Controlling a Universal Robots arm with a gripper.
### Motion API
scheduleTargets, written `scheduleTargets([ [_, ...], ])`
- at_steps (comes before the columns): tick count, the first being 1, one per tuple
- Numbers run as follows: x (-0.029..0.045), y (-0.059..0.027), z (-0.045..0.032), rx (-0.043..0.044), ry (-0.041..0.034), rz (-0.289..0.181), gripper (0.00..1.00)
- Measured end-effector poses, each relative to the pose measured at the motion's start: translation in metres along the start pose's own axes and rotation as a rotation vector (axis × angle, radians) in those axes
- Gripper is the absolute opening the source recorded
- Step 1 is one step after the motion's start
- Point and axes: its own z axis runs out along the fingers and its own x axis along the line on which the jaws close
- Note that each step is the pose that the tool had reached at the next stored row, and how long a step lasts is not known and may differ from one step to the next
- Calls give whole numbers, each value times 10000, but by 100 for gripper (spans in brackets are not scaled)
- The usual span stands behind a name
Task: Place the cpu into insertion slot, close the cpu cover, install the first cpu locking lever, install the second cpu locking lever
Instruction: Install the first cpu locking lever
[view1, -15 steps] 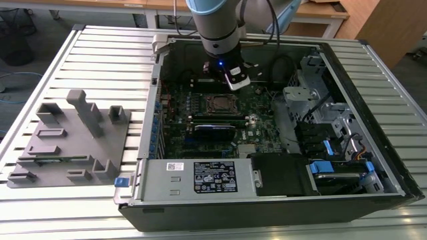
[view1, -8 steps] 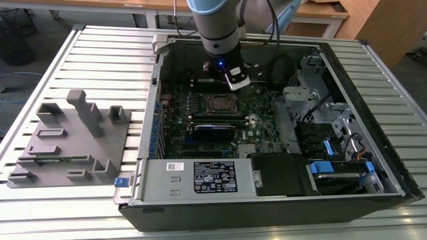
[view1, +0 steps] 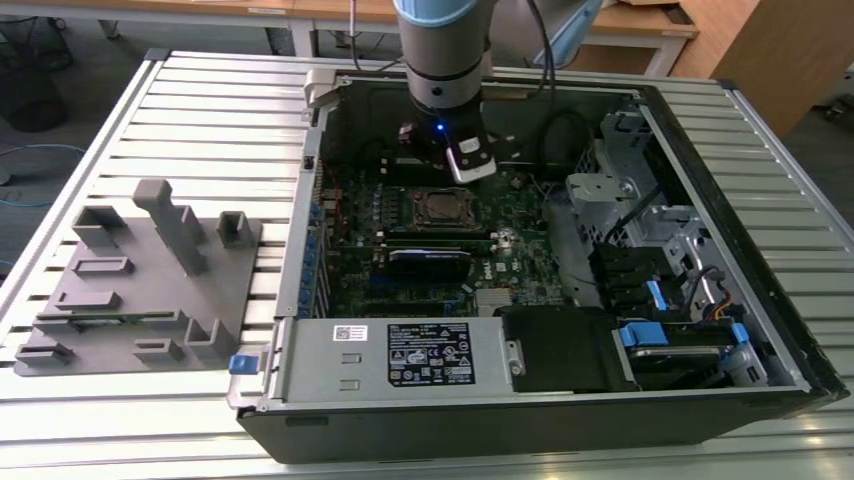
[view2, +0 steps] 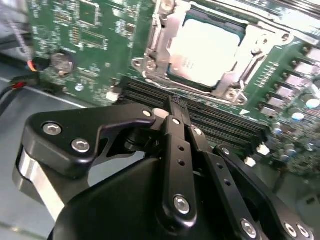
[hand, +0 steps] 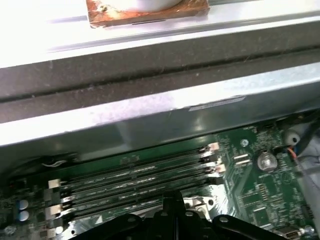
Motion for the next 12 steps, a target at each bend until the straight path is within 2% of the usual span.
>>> scheduleTargets([
  [3, 0, 0, 0, 16, 49, 13, 10],
  [4, -4, 2, -1, 233, 19, -17, 10],
  [6, -5, 1, -1, 601, -34, -68, 10],
  [12, -9, 2, 0, 1660, -194, -218, 10],
])
